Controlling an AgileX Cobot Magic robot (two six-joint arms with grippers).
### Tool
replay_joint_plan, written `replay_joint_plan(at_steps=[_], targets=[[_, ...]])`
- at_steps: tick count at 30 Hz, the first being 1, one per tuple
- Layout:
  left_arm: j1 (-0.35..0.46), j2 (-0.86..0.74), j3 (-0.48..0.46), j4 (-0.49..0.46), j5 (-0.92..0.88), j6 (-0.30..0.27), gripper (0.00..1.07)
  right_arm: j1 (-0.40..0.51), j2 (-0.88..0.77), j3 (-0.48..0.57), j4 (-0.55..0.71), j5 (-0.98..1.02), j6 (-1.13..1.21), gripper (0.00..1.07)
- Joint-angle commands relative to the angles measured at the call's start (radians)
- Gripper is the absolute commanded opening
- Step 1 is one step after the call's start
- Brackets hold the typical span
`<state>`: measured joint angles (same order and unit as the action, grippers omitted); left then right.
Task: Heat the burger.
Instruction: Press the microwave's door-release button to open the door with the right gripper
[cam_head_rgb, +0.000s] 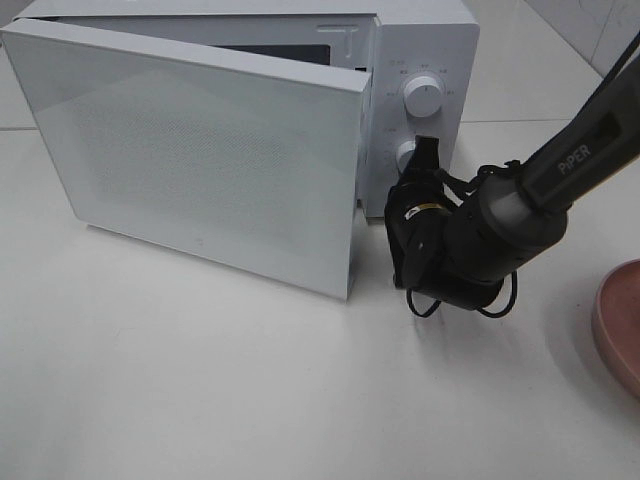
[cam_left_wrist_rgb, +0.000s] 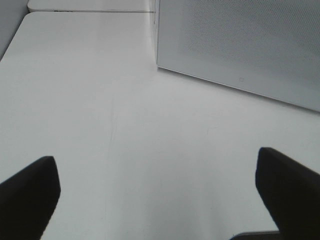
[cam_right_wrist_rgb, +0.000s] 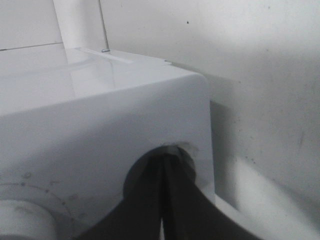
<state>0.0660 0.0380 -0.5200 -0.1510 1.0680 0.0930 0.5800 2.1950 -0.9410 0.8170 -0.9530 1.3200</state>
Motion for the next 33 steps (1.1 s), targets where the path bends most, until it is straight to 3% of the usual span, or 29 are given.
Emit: replay_joint_plan(at_steps=[1,18,23,33], targets=[[0.004,0.0,0.003,-0.008,0.002,0.003,1.0,-0.033,-0.013,-0.083,-0.098,-0.257,-0.007,0.0],[0.004,0.0,0.003,-0.008,0.002,0.003,1.0,-0.018,-0.084,0.015,-0.095,-0.065,-0.042,0.0],[0.004,0.0,0.003,-0.008,0.002,0.003,1.0,-0.018,-0.152,0.078,-0.084,0.104,-0.201,0.0],[0.004,0.0,0.003,-0.008,0.002,0.003,1.0,-0.018,-0.226,0.15,-0.08,0.253,-0.349,0.0]])
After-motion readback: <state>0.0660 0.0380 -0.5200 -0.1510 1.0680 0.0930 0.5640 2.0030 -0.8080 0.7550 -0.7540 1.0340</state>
